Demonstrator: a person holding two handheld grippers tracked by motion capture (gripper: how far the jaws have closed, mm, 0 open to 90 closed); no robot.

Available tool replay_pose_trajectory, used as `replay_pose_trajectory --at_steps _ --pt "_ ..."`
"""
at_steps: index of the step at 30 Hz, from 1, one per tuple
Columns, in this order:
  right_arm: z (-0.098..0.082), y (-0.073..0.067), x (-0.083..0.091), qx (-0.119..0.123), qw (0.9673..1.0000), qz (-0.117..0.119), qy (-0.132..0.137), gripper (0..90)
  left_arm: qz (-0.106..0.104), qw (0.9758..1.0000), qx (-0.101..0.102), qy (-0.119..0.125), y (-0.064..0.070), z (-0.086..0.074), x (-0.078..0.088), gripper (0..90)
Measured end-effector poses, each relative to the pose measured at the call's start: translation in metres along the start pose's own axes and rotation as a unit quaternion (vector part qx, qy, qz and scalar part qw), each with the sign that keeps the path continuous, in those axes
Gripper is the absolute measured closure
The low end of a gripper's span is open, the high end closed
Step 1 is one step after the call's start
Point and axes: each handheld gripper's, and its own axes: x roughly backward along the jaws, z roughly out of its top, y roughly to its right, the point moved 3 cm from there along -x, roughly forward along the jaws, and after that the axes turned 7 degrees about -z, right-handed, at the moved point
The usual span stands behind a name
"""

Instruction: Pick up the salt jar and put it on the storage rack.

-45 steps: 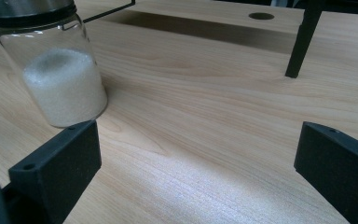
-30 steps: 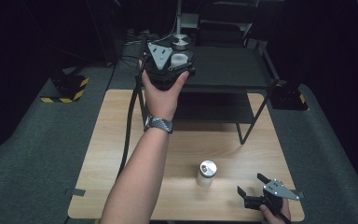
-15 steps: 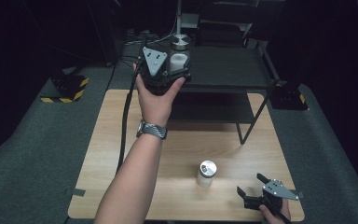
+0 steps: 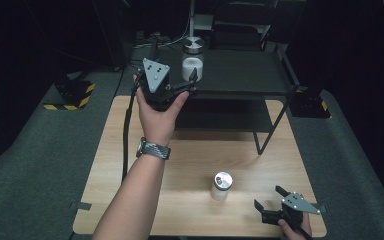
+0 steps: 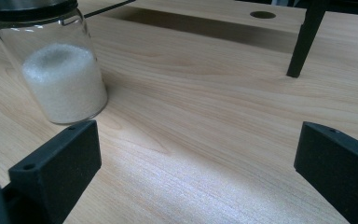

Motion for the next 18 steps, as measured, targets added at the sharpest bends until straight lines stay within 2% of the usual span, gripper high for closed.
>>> replay_pose_trajectory --at_steps 12,18 --pt "0.000 -0.001 0.000 0.002 1.0000 -0.001 0.000 0.1 -0.004 1.0000 -0.006 0.007 -0.005 -0.010 0.030 0.5" --pt "0.000 -0.001 0.000 0.002 1.0000 -0.001 -0.001 0.1 -0.004 0.9999 -0.006 0.013 -0.009 -0.025 0.052 0.6"
